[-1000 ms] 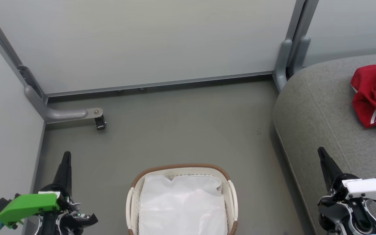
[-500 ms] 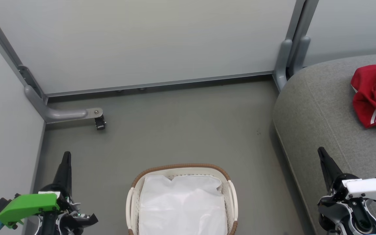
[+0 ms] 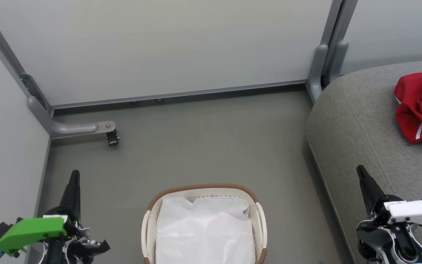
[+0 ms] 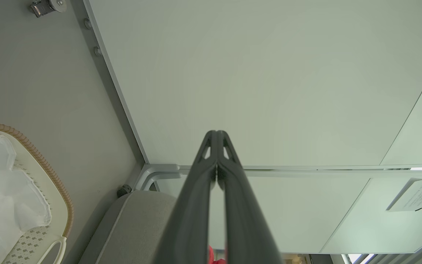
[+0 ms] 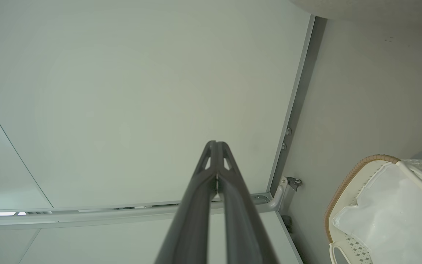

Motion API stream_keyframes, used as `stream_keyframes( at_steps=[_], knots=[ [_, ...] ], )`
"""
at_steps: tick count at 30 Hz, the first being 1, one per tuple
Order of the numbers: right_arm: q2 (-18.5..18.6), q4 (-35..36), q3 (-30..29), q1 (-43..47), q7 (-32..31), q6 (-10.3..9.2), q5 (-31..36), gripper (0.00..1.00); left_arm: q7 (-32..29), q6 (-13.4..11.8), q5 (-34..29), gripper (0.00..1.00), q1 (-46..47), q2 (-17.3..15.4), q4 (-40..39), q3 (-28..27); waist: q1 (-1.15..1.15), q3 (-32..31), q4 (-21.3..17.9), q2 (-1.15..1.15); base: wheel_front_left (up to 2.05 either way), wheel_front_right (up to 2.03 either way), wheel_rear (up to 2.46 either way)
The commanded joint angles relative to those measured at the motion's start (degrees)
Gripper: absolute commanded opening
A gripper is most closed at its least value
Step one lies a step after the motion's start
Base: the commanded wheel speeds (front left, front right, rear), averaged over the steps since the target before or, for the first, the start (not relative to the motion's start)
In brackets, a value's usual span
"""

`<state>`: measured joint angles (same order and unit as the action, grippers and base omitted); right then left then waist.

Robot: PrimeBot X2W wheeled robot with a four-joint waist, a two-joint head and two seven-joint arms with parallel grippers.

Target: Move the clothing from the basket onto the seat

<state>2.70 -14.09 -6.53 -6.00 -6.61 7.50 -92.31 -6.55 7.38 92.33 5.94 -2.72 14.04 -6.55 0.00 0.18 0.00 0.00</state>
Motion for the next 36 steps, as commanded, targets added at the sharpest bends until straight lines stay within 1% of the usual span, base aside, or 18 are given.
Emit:
stream_keyframes(
  at_steps=[1,36],
  knots=[
    [0.34,0.22,-0.09,-0.40,-0.06,-0.02,-0.20,0.00,-0.18,0.26,0.16,0.00,0.60,-0.29,-0.06,-0.12,0.00,0.00,0.00,0.00,0.00,0.00,0.00],
    [0.34,0.22,-0.08,-0.40,-0.06,-0.02,-0.20,0.00,-0.17,0.26,0.17,0.00,0.60,-0.29,-0.07,-0.11,0.00,0.00,0.00,0.00,0.00,0.00,0.00]
  ],
)
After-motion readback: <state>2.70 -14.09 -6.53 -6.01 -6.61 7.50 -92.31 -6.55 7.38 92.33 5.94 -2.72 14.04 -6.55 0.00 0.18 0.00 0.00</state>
